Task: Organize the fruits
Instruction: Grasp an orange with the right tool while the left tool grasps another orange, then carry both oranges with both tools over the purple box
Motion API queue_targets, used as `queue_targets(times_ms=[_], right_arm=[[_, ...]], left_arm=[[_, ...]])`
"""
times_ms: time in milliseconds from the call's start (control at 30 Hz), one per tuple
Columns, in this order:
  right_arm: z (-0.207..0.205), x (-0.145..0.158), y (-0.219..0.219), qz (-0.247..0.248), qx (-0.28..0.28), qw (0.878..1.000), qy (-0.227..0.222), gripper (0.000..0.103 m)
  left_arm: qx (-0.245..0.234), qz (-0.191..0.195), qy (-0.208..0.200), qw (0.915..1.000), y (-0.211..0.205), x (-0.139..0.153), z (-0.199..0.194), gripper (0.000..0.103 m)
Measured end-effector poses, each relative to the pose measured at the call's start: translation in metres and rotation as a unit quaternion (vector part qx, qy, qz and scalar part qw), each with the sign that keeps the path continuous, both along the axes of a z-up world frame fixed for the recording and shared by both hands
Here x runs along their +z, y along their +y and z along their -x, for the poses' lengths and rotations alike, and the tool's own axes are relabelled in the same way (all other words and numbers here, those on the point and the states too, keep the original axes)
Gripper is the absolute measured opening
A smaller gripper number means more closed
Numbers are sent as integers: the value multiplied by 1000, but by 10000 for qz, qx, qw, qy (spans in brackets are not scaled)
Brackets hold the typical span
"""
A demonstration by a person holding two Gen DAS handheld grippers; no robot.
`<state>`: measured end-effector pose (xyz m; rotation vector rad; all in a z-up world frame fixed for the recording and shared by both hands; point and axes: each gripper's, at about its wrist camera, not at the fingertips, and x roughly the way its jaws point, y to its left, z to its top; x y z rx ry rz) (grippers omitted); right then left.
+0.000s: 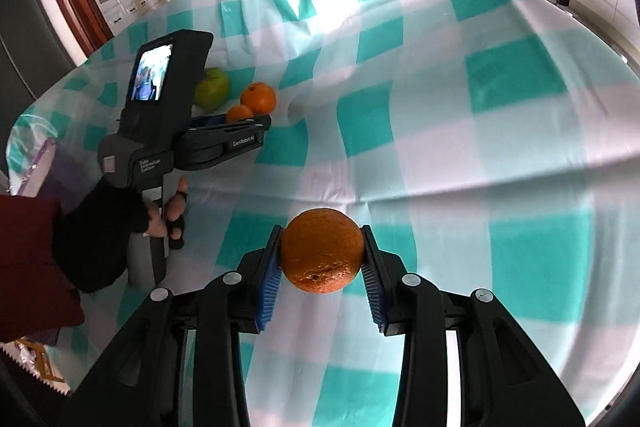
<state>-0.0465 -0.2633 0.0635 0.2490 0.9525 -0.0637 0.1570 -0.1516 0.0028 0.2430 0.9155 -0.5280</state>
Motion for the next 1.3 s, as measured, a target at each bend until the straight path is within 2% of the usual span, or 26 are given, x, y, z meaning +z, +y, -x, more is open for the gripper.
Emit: queue_targets(times_ms=[167, 300, 433, 533, 633, 733, 800, 867, 933, 1033, 1167, 1300], right_arm=[[19, 9, -3, -103, 386, 9991, -124, 37], [32, 19, -3, -194, 911, 9954, -218, 37], [45, 40, 3, -236, 1475, 9881, -376, 37], [52, 59, 8, -349, 1844, 9806, -573, 37], [55, 76, 21, -516, 2160, 9721, -762, 37], [61, 88, 47, -658, 2531, 9610, -901, 37], [65, 93, 66, -655, 2731, 9549, -962, 37], [71, 102, 86, -582, 2981, 9468, -1063, 37], [74, 111, 101, -400, 3157, 9404, -1200, 37], [65, 122, 116, -272, 3010, 9446, -1283, 37], [44, 132, 151, -251, 2813, 9506, -1288, 37], [21, 136, 218, -93, 3031, 9460, -1145, 37]], left_arm=[[298, 214, 308, 9989, 29, 8, 51, 39], [744, 234, 533, 9955, 60, 24, 121, 39], [1166, 248, 496, 9916, 87, 50, 191, 39], [1507, 237, 254, 9880, 111, 80, 232, 39], [1947, 208, -81, 9806, 140, 120, 263, 39], [2436, 237, -382, 9688, 180, 158, 288, 39], [2822, 412, -525, 9570, 213, 177, 304, 39], [3139, 569, -666, 9454, 243, 188, 314, 39], [3279, 653, -740, 9395, 266, 193, 319, 39], [3397, 791, -810, 9337, 307, 194, 312, 39], [3385, 902, -789, 9333, 352, 196, 287, 39], [3146, 632, -667, 9448, 396, 195, 252, 39]])
